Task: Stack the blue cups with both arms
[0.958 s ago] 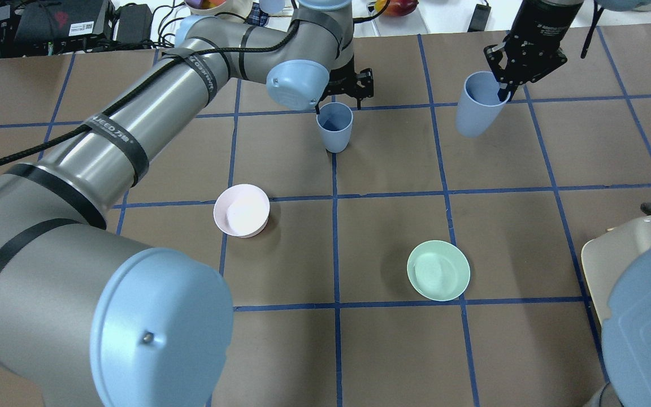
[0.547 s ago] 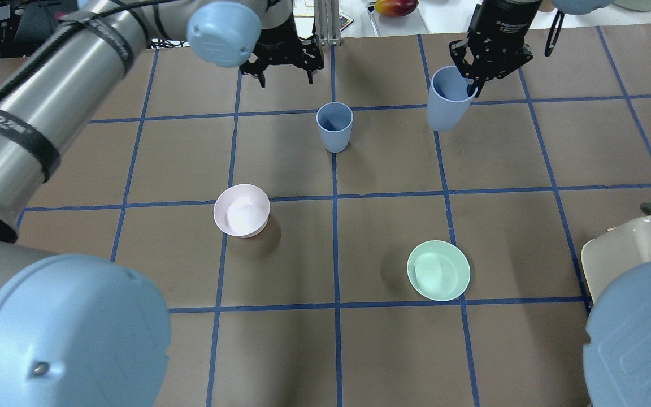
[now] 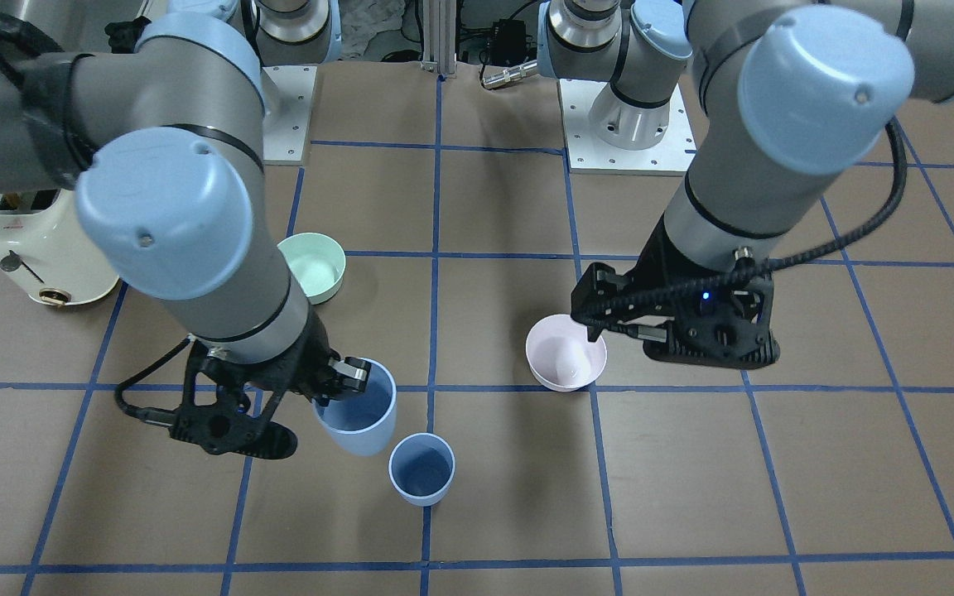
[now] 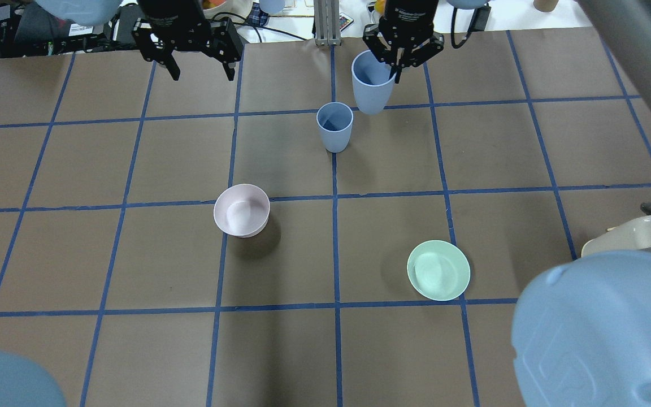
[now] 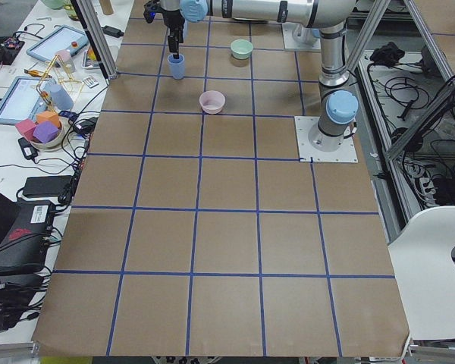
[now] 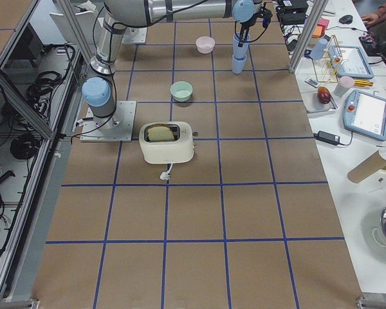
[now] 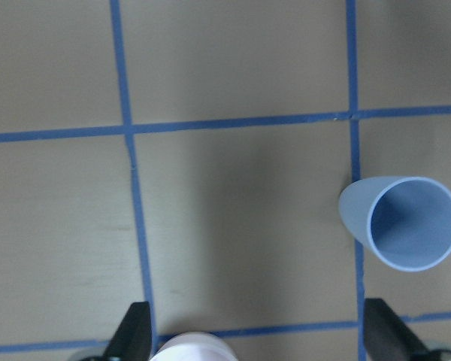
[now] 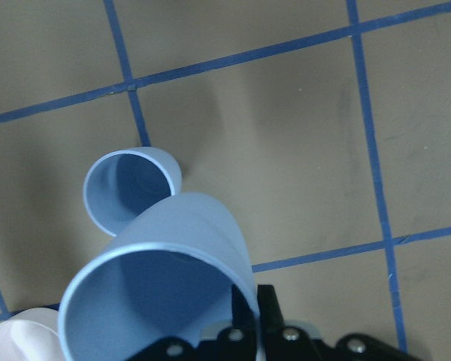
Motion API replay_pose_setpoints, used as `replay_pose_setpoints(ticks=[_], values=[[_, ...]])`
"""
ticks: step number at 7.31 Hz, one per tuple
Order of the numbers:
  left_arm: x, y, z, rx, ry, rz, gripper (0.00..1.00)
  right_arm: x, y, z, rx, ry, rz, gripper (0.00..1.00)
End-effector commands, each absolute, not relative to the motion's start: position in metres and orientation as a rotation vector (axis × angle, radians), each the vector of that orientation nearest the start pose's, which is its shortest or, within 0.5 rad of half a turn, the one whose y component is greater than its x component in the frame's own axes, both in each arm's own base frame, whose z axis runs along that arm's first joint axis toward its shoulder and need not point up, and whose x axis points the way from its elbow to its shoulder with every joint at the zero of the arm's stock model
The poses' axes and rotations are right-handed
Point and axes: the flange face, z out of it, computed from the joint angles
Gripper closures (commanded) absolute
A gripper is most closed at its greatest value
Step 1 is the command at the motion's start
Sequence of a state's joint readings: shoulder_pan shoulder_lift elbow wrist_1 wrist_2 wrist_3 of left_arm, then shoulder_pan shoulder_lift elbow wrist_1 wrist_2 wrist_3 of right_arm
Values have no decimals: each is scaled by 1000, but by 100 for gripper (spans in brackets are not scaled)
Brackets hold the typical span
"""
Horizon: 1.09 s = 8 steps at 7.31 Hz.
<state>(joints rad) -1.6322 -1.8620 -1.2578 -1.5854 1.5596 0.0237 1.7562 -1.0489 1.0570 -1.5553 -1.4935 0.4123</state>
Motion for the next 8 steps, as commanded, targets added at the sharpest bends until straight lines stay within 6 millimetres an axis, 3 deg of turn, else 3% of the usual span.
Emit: replay_pose_setpoints(ticks=[1, 2, 3, 4, 5, 6, 8], values=[[-172, -550, 515, 152, 3155, -211, 0, 296, -667, 410, 416, 3038, 78, 100], [-170, -531, 513, 152, 3140, -203, 0, 303, -675, 403, 486, 3004, 39, 100], [-168, -518, 490, 150, 3127, -162, 0, 308, -675, 399, 482, 3001, 41, 100], [-165, -499, 479, 148, 3105, -142, 0, 309, -679, 388, 488, 3003, 60, 100], [-164, -491, 483, 128, 3102, -163, 0, 309, -680, 384, 491, 3003, 67, 100], [-161, -495, 487, 104, 3102, -201, 0, 311, -685, 371, 494, 3006, 82, 100], [-162, -506, 480, 68, 3119, -183, 0, 311, -686, 370, 496, 3004, 76, 100]])
